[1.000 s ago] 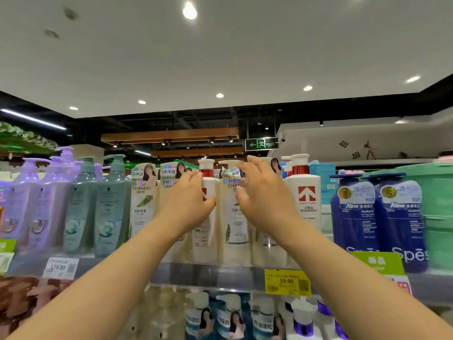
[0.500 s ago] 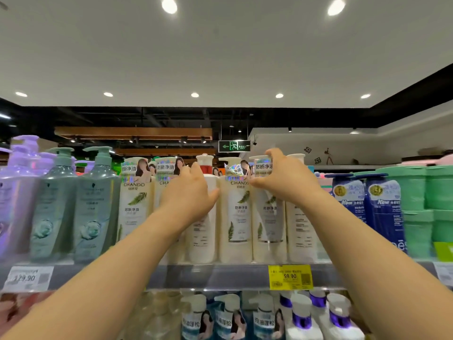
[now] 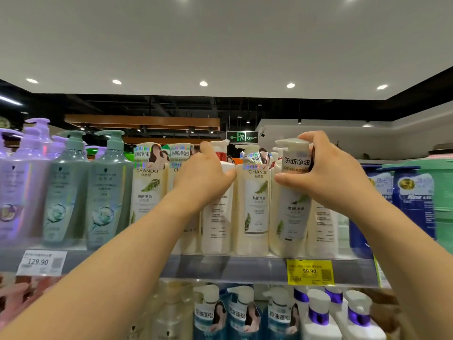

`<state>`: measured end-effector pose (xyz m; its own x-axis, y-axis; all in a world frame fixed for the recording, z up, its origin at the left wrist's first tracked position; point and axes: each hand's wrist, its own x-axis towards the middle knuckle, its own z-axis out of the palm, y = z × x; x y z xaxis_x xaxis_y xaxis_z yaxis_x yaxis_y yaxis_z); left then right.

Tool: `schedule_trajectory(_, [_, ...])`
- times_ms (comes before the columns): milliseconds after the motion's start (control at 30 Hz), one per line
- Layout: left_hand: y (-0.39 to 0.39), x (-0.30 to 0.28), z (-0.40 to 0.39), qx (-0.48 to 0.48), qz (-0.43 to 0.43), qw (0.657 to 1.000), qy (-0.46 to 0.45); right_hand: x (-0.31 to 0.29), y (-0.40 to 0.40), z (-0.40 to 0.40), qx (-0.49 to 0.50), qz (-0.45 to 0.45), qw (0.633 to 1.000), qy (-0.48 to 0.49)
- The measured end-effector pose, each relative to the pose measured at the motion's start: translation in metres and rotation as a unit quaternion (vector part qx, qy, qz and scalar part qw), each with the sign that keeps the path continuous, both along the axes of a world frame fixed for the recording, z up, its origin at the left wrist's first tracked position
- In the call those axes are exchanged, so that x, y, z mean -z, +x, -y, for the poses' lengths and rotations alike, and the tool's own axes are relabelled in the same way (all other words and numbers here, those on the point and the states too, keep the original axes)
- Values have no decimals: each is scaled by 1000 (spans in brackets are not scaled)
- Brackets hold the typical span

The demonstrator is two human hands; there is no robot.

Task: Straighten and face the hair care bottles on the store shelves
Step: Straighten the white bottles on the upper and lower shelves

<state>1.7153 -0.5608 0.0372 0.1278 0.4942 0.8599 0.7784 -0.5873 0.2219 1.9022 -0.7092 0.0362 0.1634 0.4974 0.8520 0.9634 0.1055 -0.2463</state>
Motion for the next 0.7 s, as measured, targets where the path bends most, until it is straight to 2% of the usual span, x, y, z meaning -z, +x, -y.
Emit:
schedule_trajectory(133, [1, -13, -5, 20, 11, 998, -61, 4, 1, 6, -23, 15, 999, -30])
schedule_trajectory(233, [1, -16, -4, 5, 1, 999, -42, 4, 4, 9, -32, 16, 999, -34])
schedule_trajectory(400, [-6, -13, 6, 7, -3, 1000, -2, 11, 9, 11, -70, 10, 997, 11])
schedule_trajectory(567, [-14, -8, 27, 115, -41, 991, -47, 6, 9, 11, -96, -20, 994, 50])
schedule_trajectory(700, [-16, 3, 42, 157, -90, 982, -44, -5, 6, 14, -116, -30, 990, 68])
